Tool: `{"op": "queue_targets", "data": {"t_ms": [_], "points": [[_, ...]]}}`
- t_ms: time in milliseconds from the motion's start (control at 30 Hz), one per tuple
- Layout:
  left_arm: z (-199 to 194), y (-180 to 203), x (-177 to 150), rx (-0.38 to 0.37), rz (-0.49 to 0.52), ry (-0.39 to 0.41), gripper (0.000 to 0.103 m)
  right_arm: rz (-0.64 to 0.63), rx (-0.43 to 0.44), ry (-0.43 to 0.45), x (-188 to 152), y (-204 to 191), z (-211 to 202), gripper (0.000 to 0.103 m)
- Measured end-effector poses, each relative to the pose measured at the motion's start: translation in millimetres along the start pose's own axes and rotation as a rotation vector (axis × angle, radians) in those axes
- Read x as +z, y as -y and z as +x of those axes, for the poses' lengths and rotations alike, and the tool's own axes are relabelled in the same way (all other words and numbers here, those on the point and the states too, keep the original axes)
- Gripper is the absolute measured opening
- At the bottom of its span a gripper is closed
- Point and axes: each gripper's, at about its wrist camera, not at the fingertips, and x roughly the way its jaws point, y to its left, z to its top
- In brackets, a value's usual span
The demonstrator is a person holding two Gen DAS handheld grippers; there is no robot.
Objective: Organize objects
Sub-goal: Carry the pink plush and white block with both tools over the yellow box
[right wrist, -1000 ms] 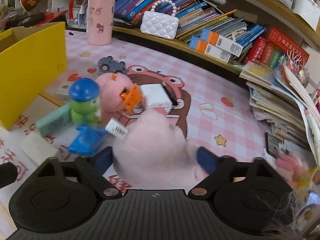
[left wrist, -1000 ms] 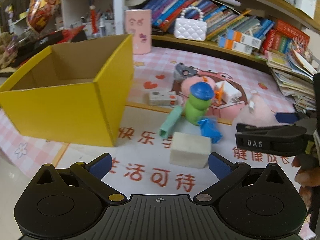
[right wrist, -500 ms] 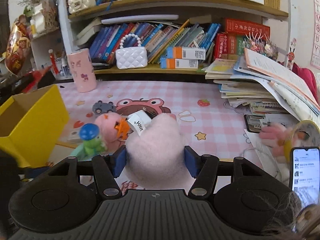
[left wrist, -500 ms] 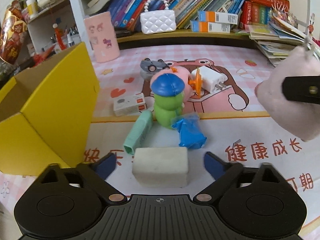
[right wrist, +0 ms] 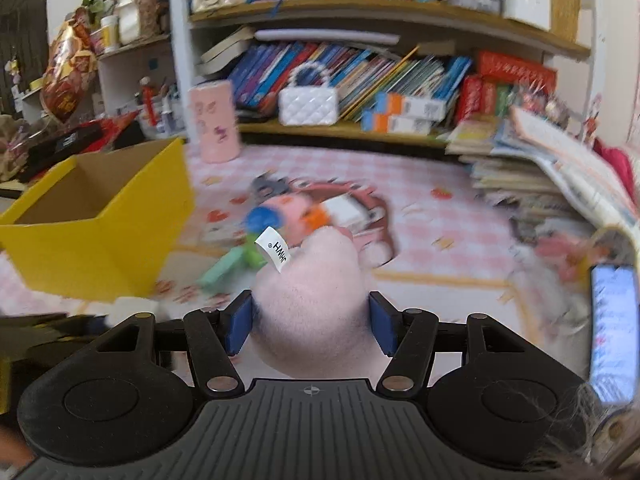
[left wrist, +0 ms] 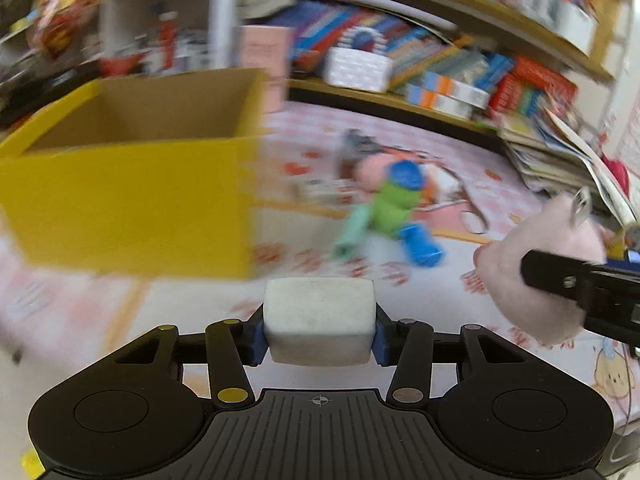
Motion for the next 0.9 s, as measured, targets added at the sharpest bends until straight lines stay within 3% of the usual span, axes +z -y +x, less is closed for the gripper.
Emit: {"op": "queue_targets", "data": {"t_ms": [167, 367, 567, 900], "points": [[-42.5, -65.4, -19.7, 0.077, -0.099, 0.001, 0.047, -0.018, 0.081, -0.046, -13.9, -59.9, -6.4, 0.057], [-82.1, -116.6, -31.2, 0.128, -0.141, 0.041, 0.047, -0.069, 0.17, -0.055, -36.4, -129.3, -20.9, 0.058], [-105.1, -146.9, -50.0, 0.132, -0.1, 0.03, 0.047, -0.042, 0.223, -0.1, -60.5, -173.7, -26.8, 0.058], [-124.4, -175.5, -53.7, 0.118, -0.054, 0.056, 0.047, -0.009, 0.218, -0.076, -69.4, -214.6, -40.4, 0.058]]}}
